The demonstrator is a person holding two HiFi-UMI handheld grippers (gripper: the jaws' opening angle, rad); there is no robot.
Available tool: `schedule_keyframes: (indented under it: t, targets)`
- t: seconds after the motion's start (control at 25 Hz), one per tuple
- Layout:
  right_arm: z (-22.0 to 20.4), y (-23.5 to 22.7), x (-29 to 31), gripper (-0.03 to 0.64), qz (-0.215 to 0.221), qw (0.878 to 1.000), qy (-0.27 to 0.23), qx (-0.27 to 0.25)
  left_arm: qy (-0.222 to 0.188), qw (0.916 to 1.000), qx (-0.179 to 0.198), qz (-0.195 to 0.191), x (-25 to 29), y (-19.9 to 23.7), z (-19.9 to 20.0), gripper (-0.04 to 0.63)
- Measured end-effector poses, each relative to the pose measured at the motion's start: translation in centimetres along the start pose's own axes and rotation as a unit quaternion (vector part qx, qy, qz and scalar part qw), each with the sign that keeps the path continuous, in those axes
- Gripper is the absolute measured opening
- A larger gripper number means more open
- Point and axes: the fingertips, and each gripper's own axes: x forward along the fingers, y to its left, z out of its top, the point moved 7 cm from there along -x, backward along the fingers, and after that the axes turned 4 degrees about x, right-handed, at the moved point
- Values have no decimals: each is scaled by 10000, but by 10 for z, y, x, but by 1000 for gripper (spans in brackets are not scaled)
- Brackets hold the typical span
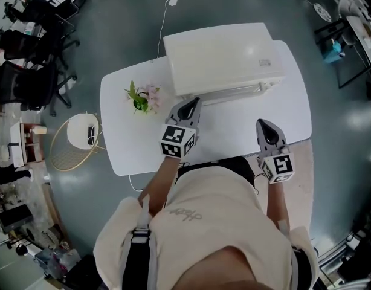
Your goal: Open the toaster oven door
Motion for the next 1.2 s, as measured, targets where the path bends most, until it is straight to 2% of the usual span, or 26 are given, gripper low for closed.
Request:
schedule_keyframes:
  t: [0.28,0.64,1.0,1.2]
  targets:
    - [6,-18,8,8,277,9995,-69,112,312,9991,-72,292,7,1,1,21]
    - [-3,-43,17,8,605,9978,-66,255,816,9942,114,696,19,3,-9,20]
    - [-8,-53,21,8,828,9960,-8,323,1094,9903,231,828,30,-1,-9,18]
    - [-9,-62,23,8,964,9933,-93,632,1142,9883,266,971,30,-2,-9,18]
